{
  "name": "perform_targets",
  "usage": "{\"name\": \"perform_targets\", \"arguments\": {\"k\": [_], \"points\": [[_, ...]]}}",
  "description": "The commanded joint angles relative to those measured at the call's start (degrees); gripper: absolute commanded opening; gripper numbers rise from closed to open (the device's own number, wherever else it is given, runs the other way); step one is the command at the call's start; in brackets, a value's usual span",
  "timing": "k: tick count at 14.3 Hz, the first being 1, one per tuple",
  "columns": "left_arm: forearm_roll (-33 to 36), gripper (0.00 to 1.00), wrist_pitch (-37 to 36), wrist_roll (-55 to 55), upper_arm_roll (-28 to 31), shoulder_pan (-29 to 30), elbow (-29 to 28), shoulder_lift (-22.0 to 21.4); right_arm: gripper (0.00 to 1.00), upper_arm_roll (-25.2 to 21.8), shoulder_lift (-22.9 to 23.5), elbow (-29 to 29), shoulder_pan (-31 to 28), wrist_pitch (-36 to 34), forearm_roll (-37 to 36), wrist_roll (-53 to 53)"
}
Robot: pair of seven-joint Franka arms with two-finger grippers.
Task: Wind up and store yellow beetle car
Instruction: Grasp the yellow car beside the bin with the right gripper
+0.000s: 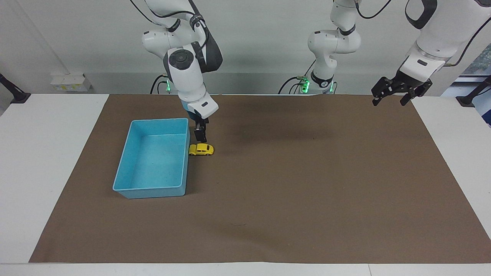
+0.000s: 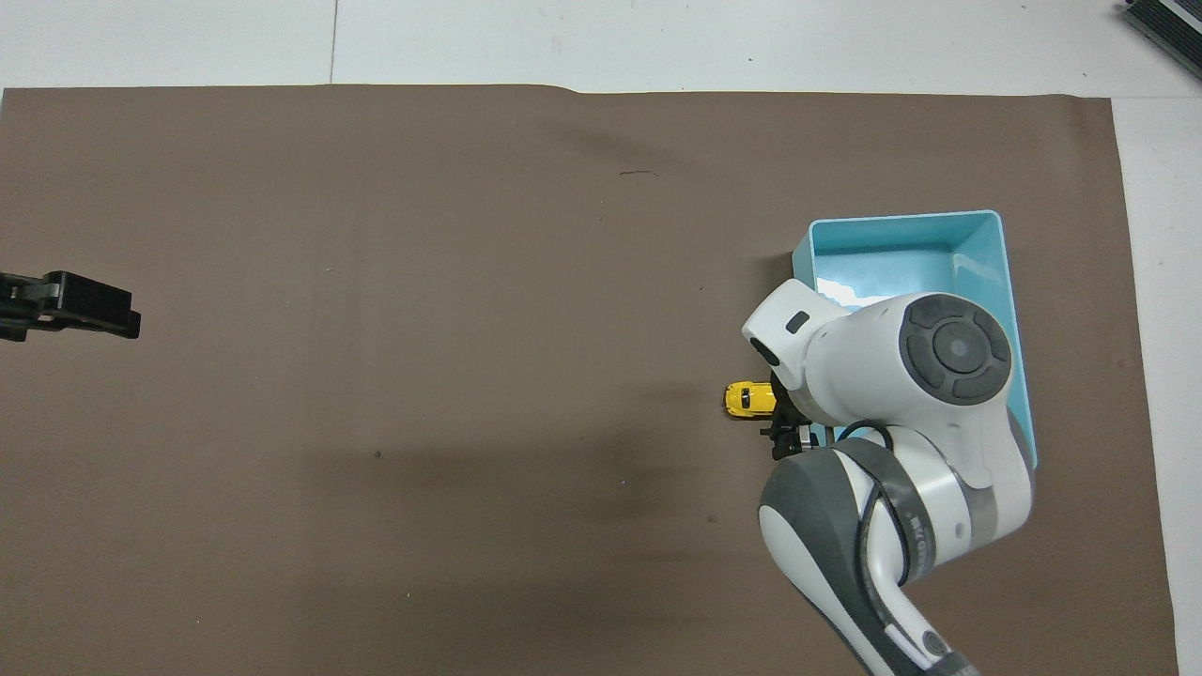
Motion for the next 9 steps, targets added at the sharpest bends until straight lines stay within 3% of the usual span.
{"name": "perform_targets", "arguments": {"k": [1,9], "points": [[0.43,1.00,-1.60,0.92,-0.63,0.97,1.66,0.69,1.00,0.17,-0.56,-5.58,-0.28,6.46,-0.78,-3.16],[0.43,1.00,-1.60,0.92,-0.63,0.97,1.66,0.78,1.00,0.08,4.71,-10.25,-0.99,17.81,-4.30,-4.58]]}}
